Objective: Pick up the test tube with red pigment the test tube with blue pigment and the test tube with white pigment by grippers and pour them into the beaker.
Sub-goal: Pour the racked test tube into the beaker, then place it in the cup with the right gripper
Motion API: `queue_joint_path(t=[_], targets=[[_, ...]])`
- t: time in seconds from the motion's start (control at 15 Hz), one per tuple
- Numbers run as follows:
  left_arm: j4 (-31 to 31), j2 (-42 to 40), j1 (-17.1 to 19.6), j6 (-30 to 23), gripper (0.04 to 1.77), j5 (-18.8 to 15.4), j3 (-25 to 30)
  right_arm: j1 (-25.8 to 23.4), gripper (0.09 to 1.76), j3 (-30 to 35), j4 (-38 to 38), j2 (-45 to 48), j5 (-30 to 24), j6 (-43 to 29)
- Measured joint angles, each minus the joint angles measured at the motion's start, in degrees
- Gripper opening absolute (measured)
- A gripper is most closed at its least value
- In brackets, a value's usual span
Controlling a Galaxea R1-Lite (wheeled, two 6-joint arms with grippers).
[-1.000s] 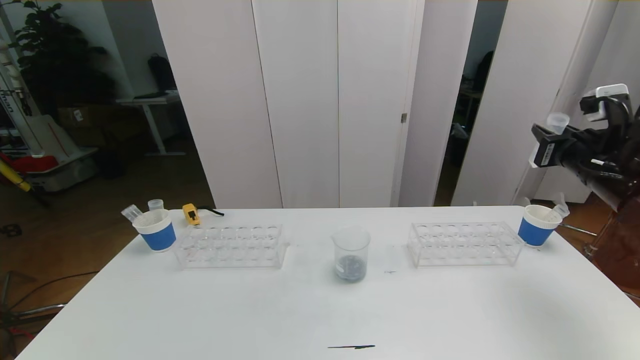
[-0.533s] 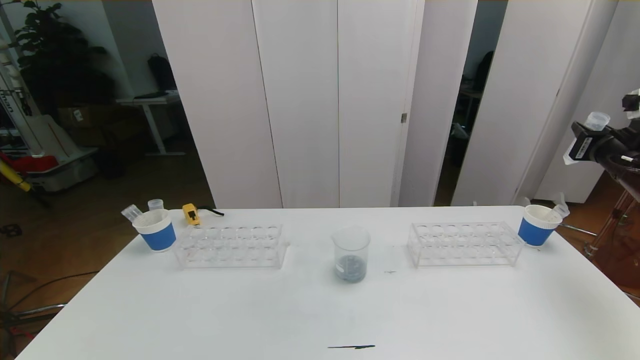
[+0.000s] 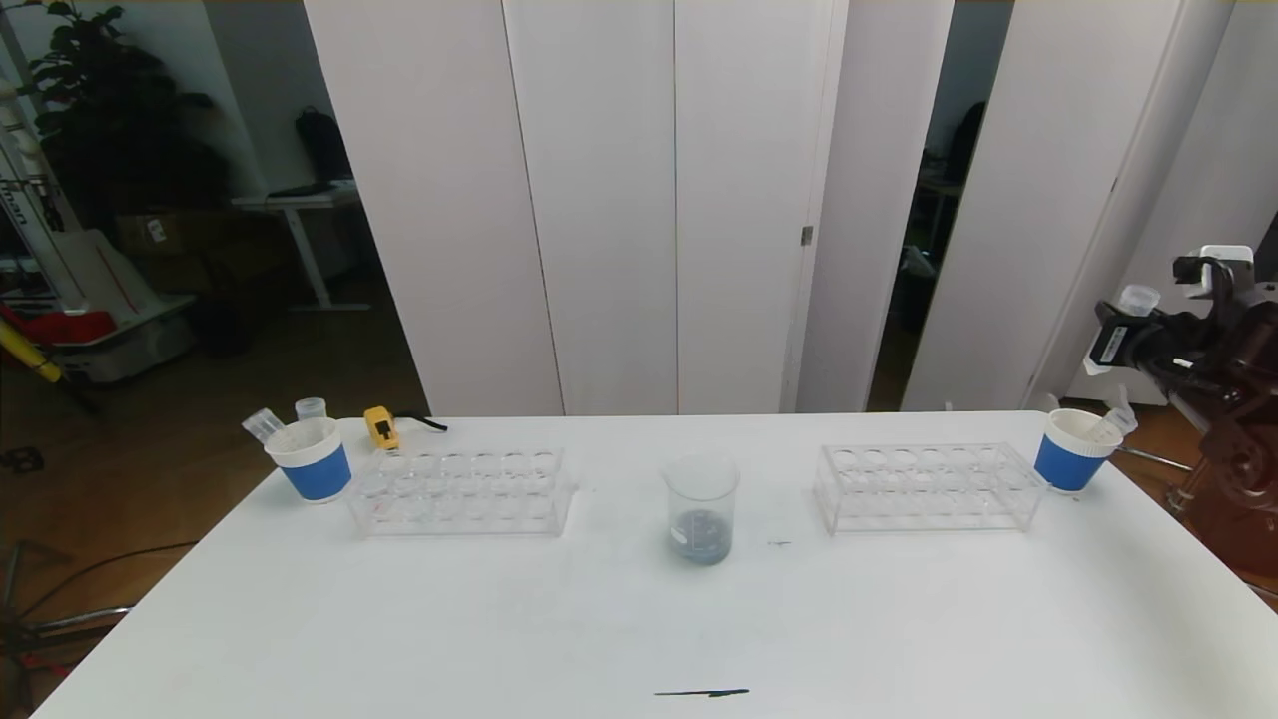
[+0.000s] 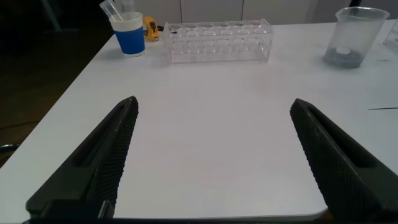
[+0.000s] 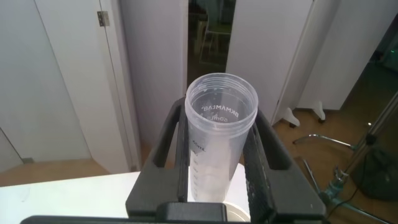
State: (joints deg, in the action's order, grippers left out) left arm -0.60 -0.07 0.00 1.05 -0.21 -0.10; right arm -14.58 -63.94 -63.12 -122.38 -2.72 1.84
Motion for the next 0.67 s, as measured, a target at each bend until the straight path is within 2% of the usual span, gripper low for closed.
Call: queue_joint_path(t=[0.67], targets=[[-0.02, 0.00, 0.00, 0.00, 1.75, 0.00, 0.00, -2.01, 0.58, 6.19, -3.33, -5.29, 0.09, 2.82]])
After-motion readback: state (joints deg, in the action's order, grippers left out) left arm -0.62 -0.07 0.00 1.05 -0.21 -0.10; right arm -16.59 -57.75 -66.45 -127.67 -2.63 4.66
